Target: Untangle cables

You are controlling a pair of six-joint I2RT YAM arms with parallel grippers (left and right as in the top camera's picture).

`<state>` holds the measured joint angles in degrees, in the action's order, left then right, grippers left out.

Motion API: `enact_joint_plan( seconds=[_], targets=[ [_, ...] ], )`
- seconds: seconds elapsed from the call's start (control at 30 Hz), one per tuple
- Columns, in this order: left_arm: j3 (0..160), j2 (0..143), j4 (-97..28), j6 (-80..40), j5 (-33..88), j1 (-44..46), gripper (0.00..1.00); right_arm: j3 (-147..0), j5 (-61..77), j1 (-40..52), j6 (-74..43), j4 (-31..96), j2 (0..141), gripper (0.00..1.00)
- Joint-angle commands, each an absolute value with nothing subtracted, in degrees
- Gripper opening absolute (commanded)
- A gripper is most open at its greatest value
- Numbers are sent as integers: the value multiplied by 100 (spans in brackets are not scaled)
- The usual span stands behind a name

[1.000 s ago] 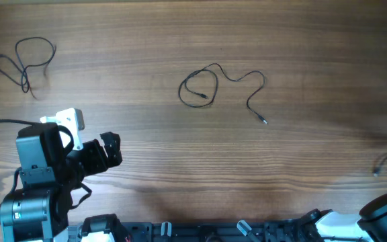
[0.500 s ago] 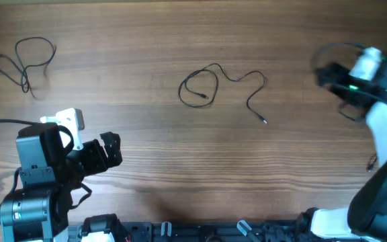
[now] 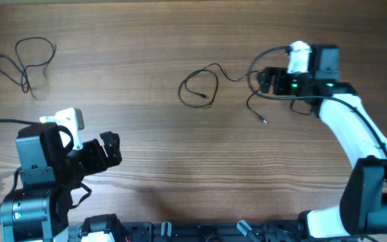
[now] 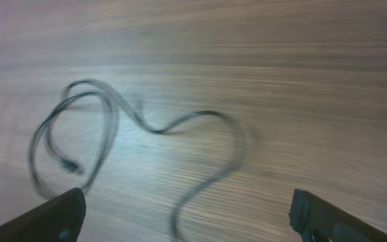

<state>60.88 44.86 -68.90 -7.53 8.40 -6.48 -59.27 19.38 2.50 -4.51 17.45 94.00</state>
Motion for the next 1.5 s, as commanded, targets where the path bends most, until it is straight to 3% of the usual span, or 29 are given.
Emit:
enact_joint_plan(
  seconds=[0.0, 0.43, 0.57, 0.7, 0.73, 0.8, 0.9, 1.03, 1.17, 1.33, 1.47],
  targets=[
    [6097, 4458, -6814, -624, 567, -663, 100, -5874, 2064, 624, -307, 1712, 9592, 100],
    [6097, 4519, -4827, -639, 919, -666, 100, -5874, 2067, 727, -768, 1916, 9596, 100],
    [6108, 5435, -3848, -556, -639, -668, 100, -5874, 2067, 727, -777, 1925, 9596, 100],
    [6418, 7234, -2906, -1538, -1839, -1221, 99, -5874, 2067, 727, -792, 2051, 9596, 100],
    [6563, 8005, -2401, -1546, -1981, -1575, 88, -5874, 2064, 727, -792, 2053, 9603, 100],
    [6573, 8805, -1385, -819, -2051, -1914, 87, -5874, 2064, 727, -792, 2032, 9603, 100],
    [6576, 9977, -16, 1142, -2047, -2300, 94, -5874, 2067, 727, -794, 2071, 9603, 100],
    [6573, 10604, 346, 2115, -1968, -2517, 95, -5874, 2067, 727, -1004, 2060, 9614, 100],
    [6573, 11144, 554, 2099, -458, -2904, 81, -5874, 2064, 727, -1070, 2060, 9614, 100],
    [6573, 11821, 1619, 2084, -342, -3120, 76, -5874, 2064, 727, -1070, 2123, 9614, 100],
    [6573, 12138, 2115, 1756, 471, -3129, 58, -5874, 2062, 727, -1103, 2128, 9614, 100]
  ],
)
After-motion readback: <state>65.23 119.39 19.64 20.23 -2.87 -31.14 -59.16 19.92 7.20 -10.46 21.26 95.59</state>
